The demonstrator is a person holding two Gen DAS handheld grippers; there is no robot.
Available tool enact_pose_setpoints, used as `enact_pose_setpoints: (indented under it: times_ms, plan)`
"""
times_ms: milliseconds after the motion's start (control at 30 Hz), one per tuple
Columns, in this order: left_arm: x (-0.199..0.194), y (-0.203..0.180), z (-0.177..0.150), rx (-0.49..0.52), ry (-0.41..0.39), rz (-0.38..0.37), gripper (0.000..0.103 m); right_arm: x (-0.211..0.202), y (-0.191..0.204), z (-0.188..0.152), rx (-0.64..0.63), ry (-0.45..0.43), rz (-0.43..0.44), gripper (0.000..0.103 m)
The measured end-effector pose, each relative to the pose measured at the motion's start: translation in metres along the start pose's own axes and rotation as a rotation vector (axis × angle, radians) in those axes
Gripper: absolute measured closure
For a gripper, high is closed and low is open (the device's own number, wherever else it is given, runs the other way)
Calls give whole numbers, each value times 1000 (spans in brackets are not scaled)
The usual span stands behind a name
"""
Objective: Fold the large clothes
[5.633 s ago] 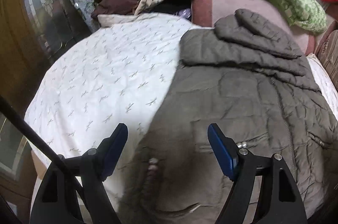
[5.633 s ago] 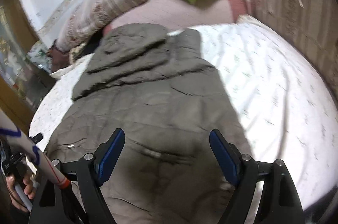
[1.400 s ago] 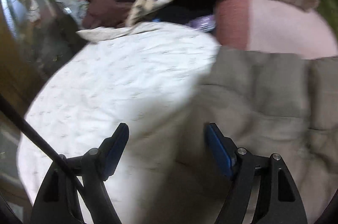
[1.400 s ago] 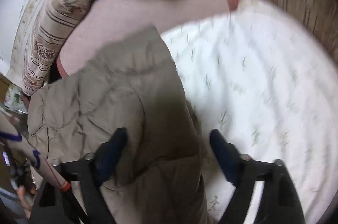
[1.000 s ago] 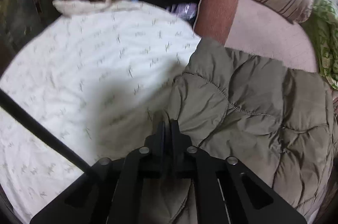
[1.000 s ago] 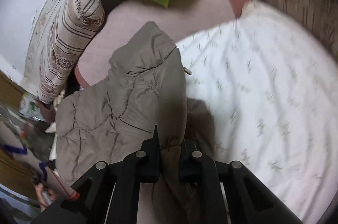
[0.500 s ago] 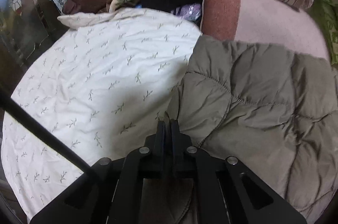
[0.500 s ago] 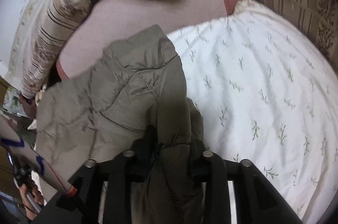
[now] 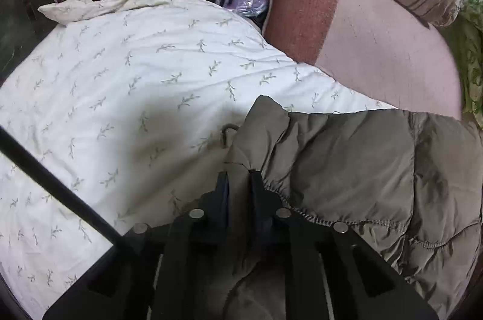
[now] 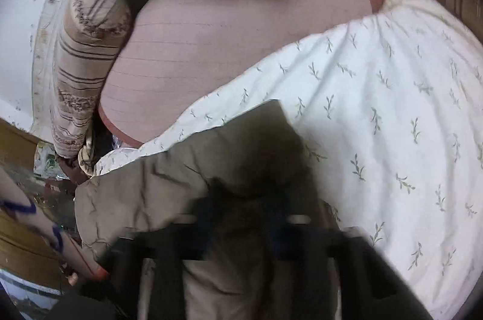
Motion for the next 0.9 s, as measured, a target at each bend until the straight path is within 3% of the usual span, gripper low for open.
enact_pose_setpoints:
  times_ms: [133, 267, 300, 367, 433, 467, 500, 567, 633, 733, 833, 900]
  plan:
    - [-12, 4, 9, 32, -29, 51, 96, -13, 1, 5, -66, -73, -119, 103]
    - [18, 8, -12, 97, 28, 168, 95, 42, -43, -7, -76, 29, -378, 103]
    - [14, 7, -11, 103, 12, 182, 92, 45, -48, -11, -41, 44, -350, 103]
    - [-7, 5, -7, 113, -41, 188, 85, 21, -48, -10, -2, -42, -311, 102]
    - [-34, -1, -1, 115, -98, 152, 68, -17, -36, -13, 11, -149, -242, 101]
    - [-45, -2, 1, 111, -122, 148, 52, -34, -28, -18, 11, -181, -202, 89]
    - [-61, -6, 1, 108, -155, 135, 43, -50, -19, -25, 8, -206, -173, 53]
    - [-84, -14, -5, 114, -196, 107, 39, -78, 2, -37, -21, -259, -134, 14]
    - [-99, -22, -22, 111, -190, 80, 32, -96, 29, -57, -74, -284, -58, 14]
    - [-107, -39, -56, 140, -151, 44, 32, -83, 50, -100, -101, -210, 12, 14]
    - [-96, -39, -78, 163, -110, 87, 32, -55, 41, -122, -147, -149, -117, 16]
    - [-85, -35, -87, 169, -89, 119, 32, -44, 34, -129, -168, -111, -157, 17]
Point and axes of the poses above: each gripper's, at about its wrist camera, not at the fingertips, and x roughly the way its jaws point, y to its left, z to its top, the point moved 9 cm from there along x, roughly the way its jaws point, and after that the axes turned 7 degrees about -z, right-handed, at the moved point
